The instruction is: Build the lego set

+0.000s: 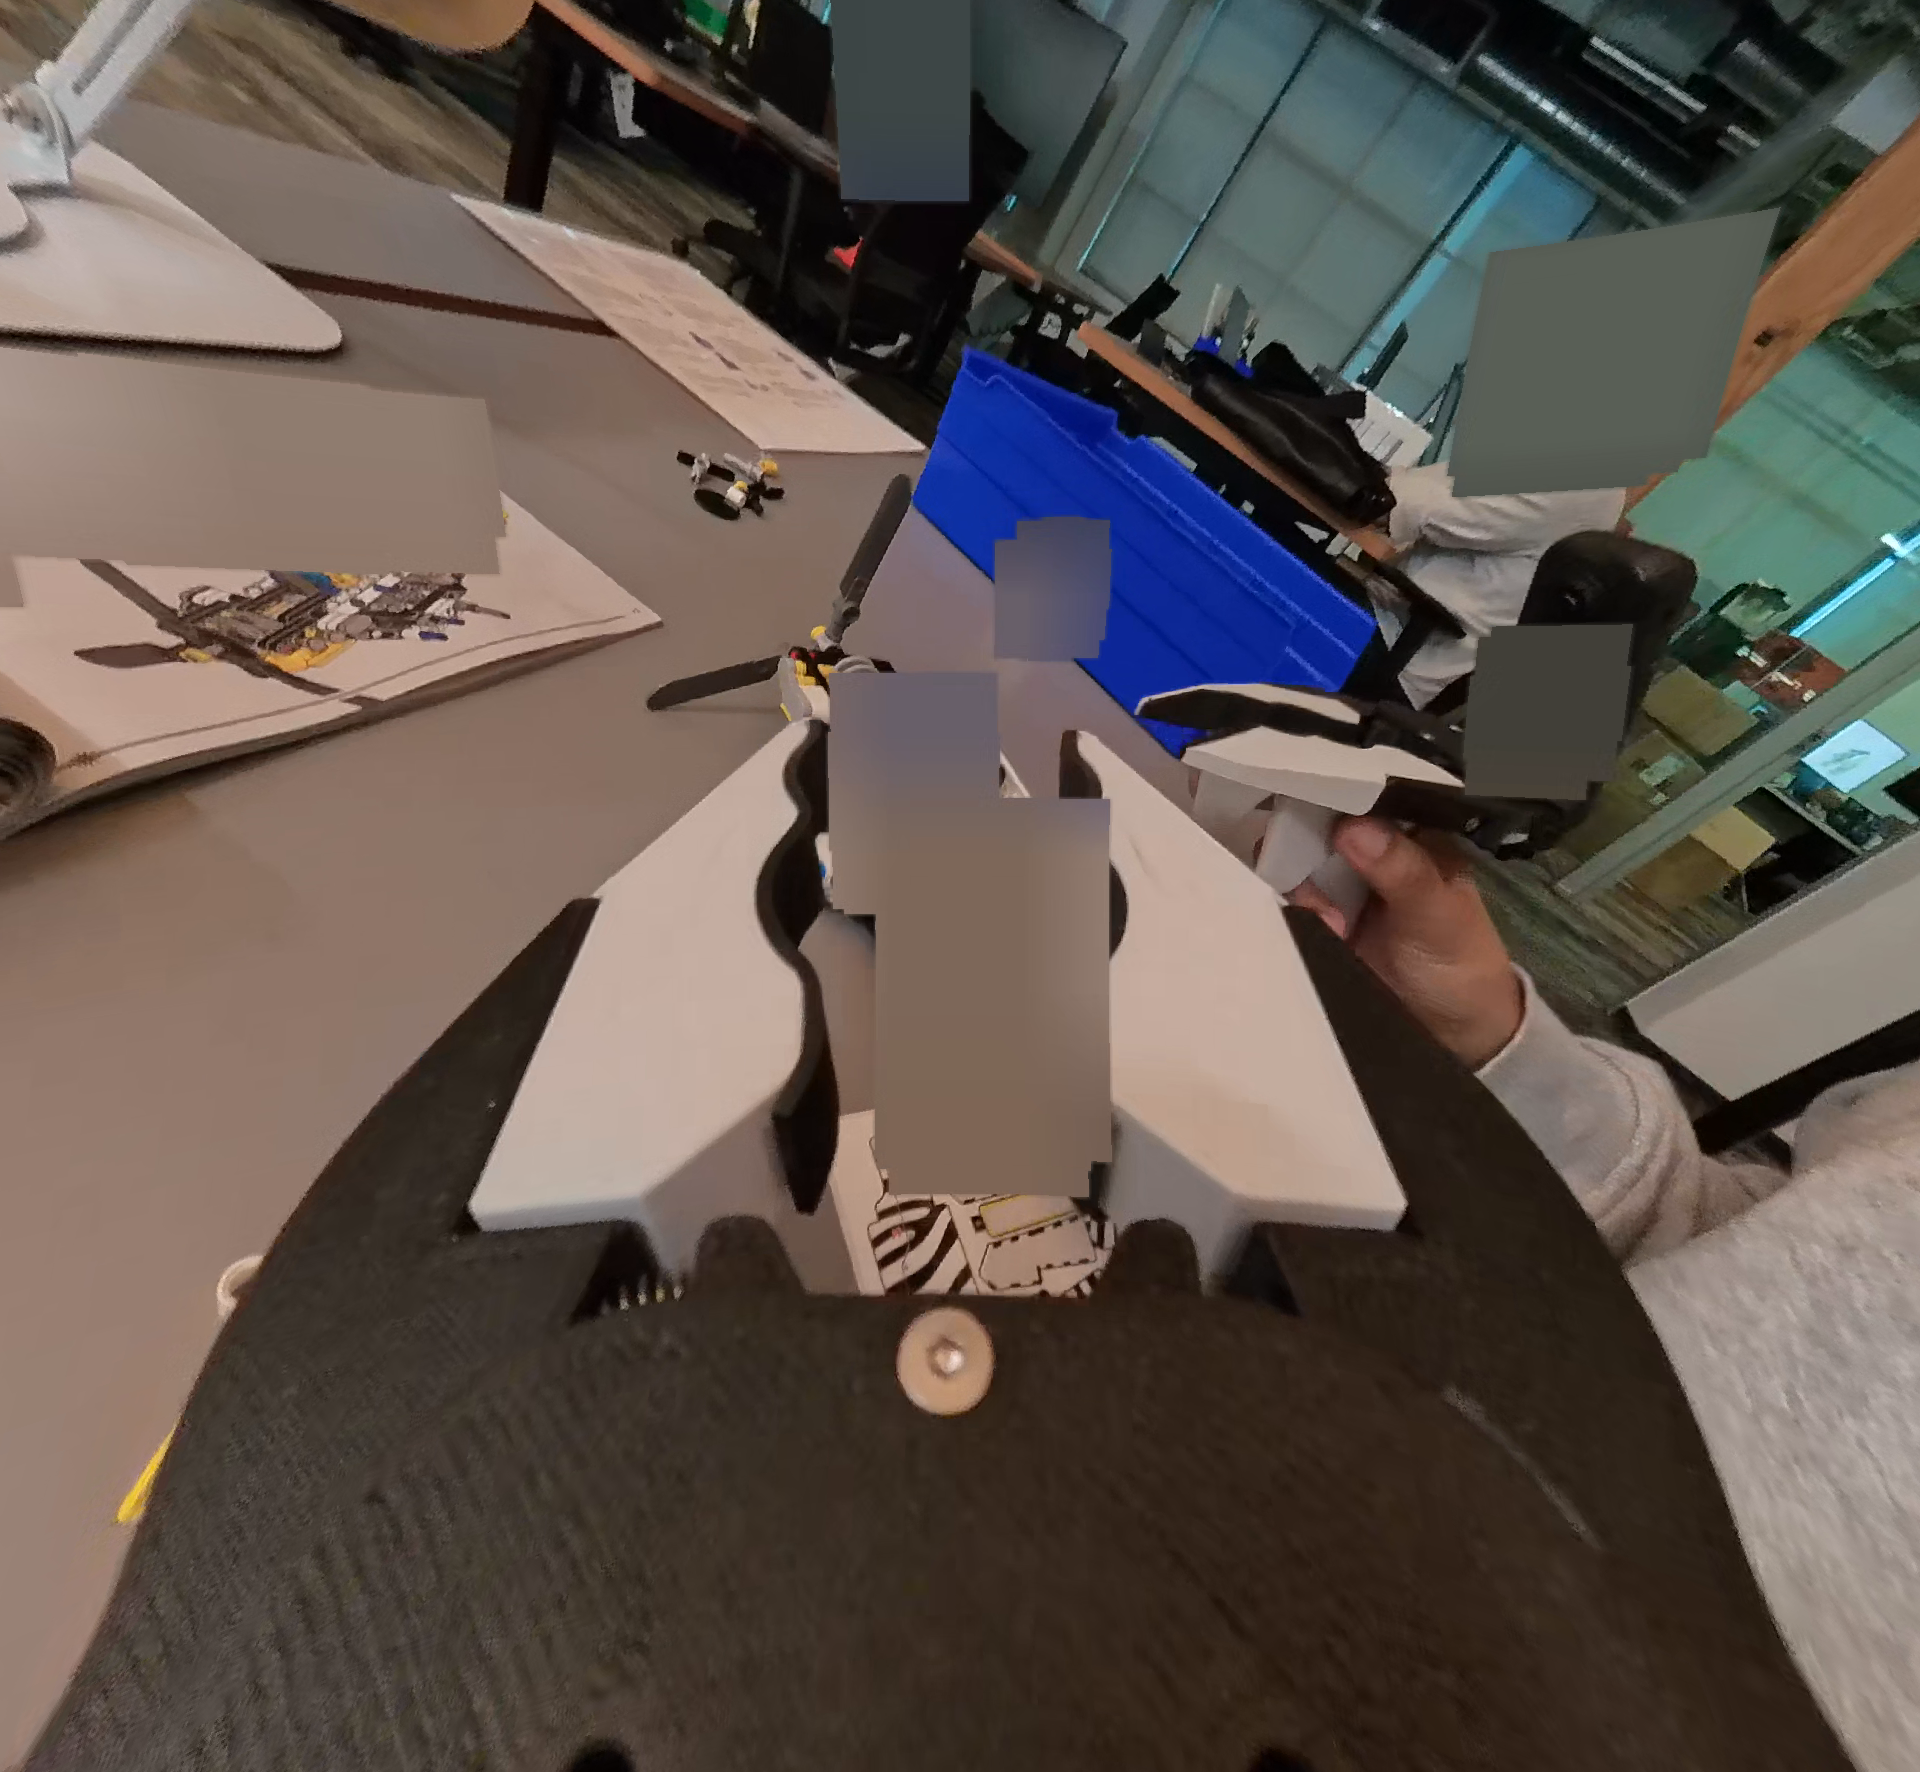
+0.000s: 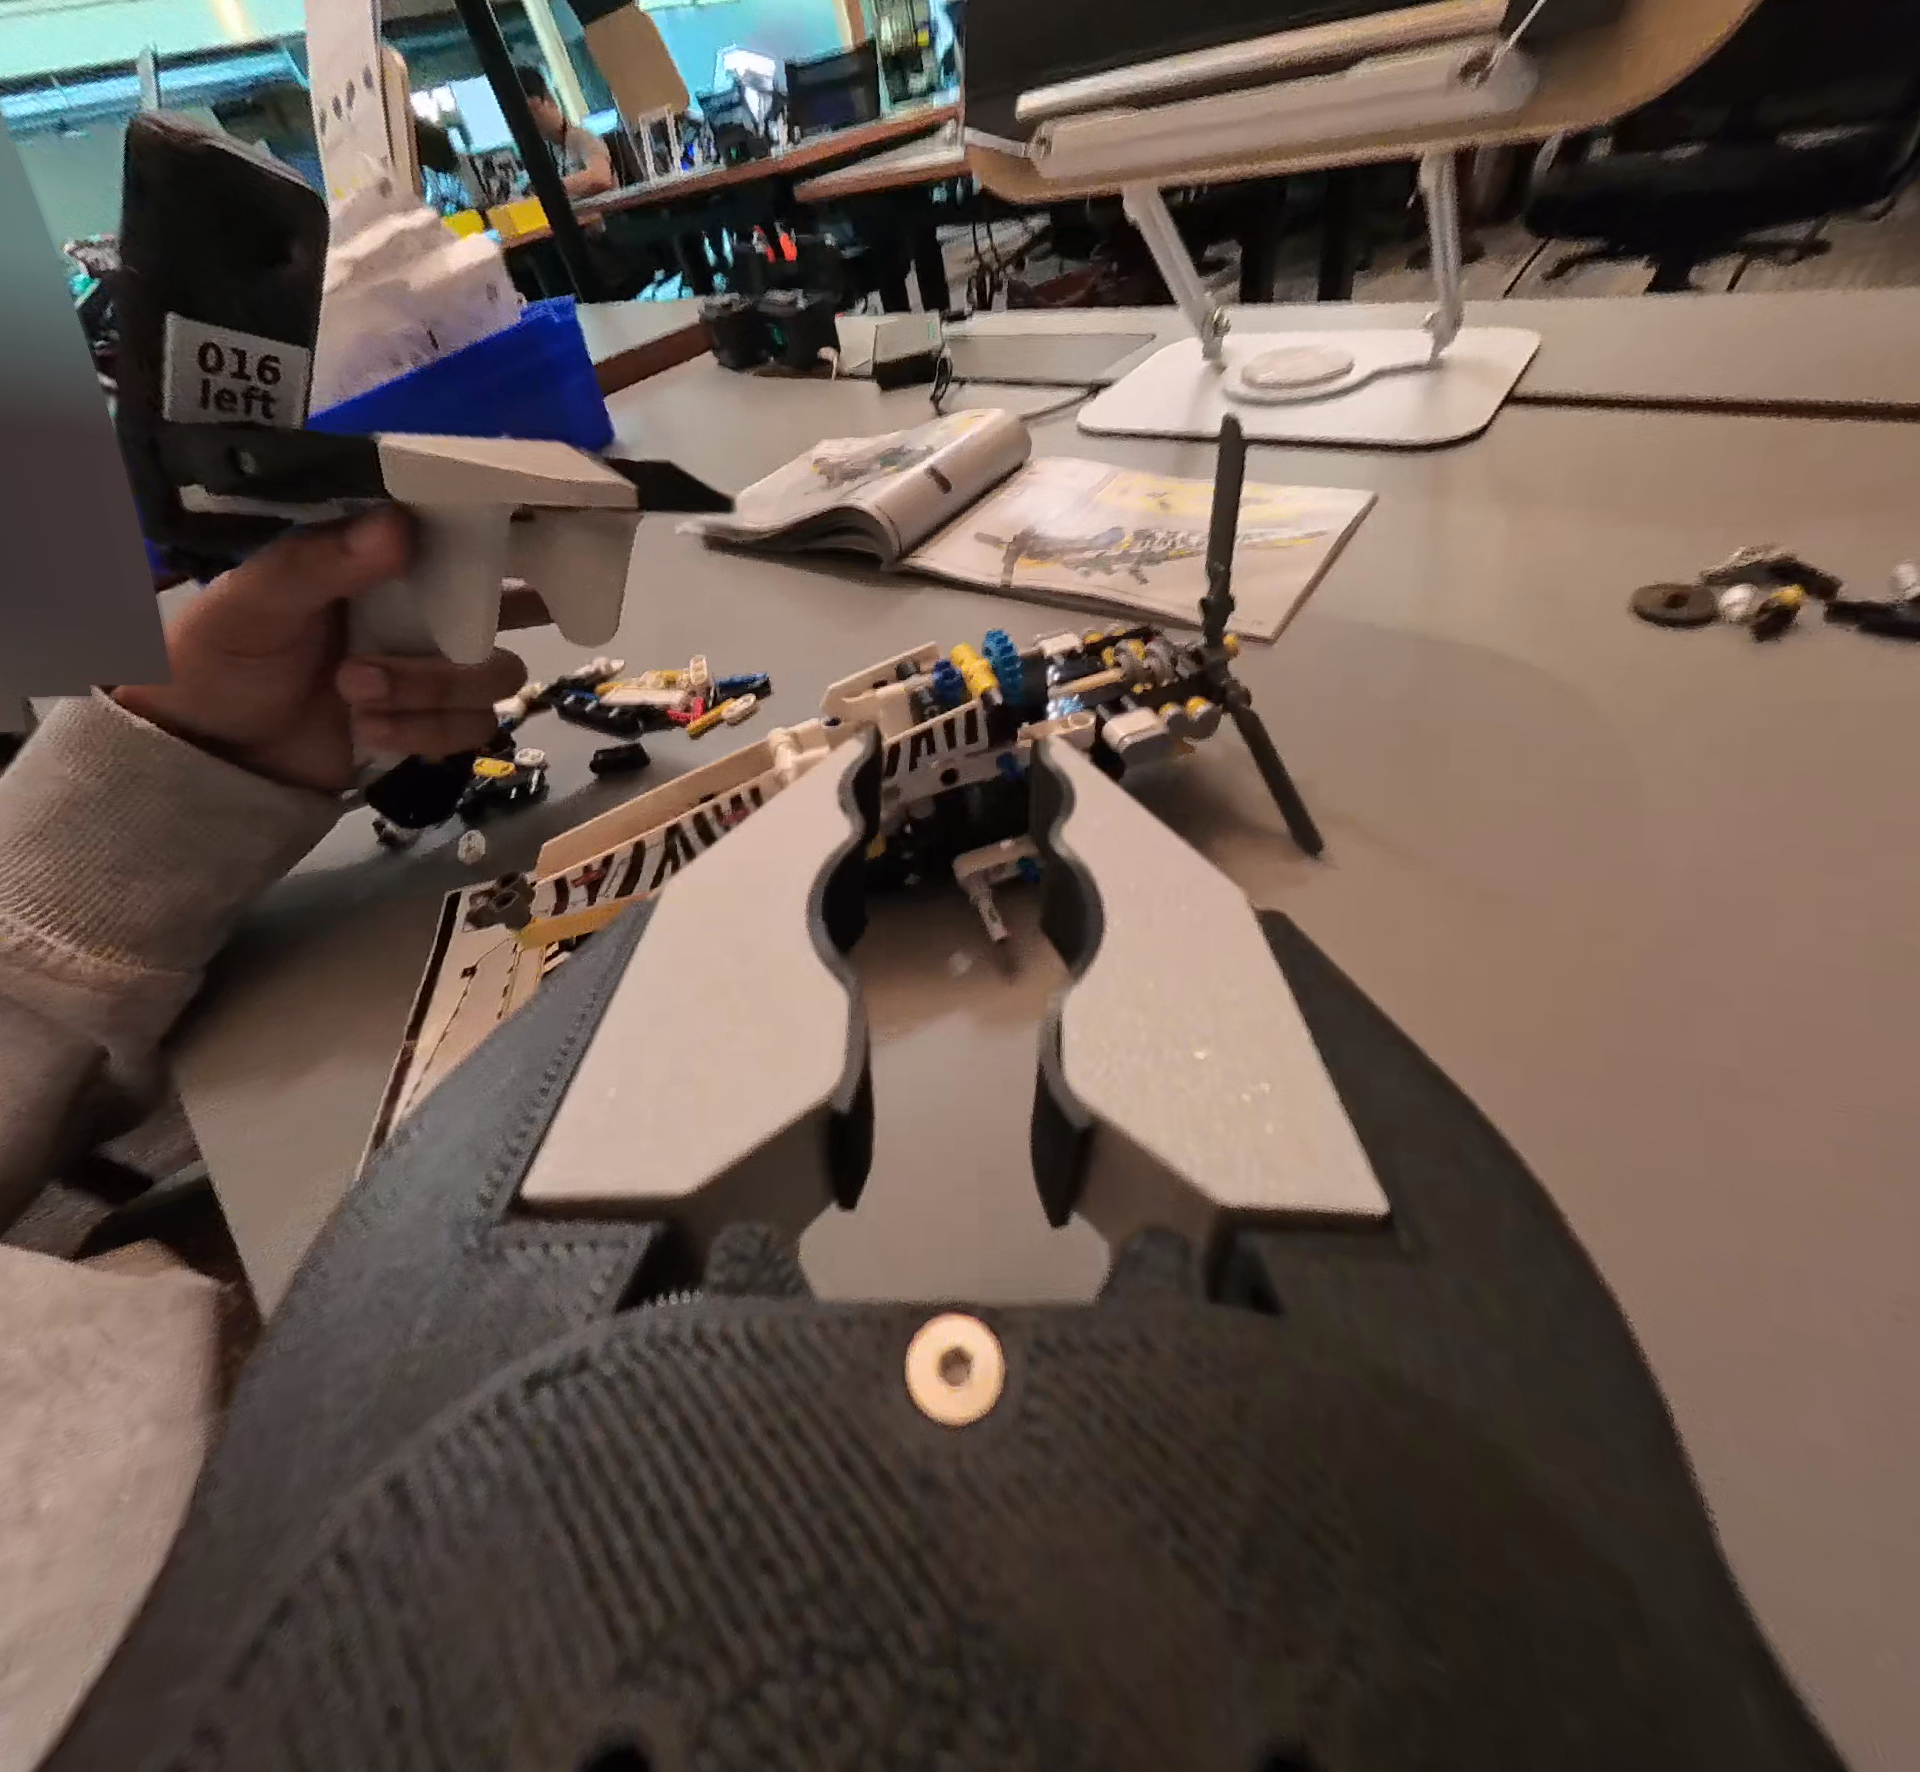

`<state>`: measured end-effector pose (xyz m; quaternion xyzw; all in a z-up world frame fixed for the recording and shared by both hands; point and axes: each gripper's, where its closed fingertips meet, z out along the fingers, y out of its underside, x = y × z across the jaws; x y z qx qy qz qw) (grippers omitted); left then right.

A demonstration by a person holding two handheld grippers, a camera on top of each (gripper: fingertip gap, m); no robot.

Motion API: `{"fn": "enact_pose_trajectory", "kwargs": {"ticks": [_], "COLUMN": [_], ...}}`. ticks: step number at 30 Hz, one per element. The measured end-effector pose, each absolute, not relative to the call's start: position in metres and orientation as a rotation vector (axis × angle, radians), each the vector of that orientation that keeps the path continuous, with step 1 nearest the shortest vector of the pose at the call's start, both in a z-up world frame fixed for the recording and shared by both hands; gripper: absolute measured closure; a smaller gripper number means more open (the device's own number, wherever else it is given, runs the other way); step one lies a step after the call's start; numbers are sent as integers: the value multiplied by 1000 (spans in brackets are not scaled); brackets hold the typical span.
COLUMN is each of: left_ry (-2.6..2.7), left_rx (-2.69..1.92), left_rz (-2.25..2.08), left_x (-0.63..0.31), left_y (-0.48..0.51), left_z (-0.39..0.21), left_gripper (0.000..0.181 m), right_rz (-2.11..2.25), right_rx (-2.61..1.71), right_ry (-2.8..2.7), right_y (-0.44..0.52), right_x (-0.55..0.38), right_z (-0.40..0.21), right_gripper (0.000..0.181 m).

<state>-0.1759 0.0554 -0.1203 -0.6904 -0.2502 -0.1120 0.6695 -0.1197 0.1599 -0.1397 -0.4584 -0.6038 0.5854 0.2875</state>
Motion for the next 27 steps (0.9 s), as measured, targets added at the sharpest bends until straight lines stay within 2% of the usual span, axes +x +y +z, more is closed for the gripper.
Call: {"fn": "enact_pose_trajectory", "kwargs": {"ticks": [9,23,27], "left_ry": [-517,-488,-484], "left_rx": [-1464,-1438,-1440], "left_rz": [-189,-163,-154], "left_x": [-176,-176,-175], "left_y": [56,58,59], "left_z": [-106,-105,-105], "left_gripper": [142,143,143], "right_rz": [1698,1949,2085], "right_rx": [-1030,-1083,-1147], "right_ry": [-1485,-1292,-1220], "right_y": [162,183,190], "right_x": [-101,-92,-93], "right_z": [-114,-99,-98], "right_gripper": [166,168,162]}}
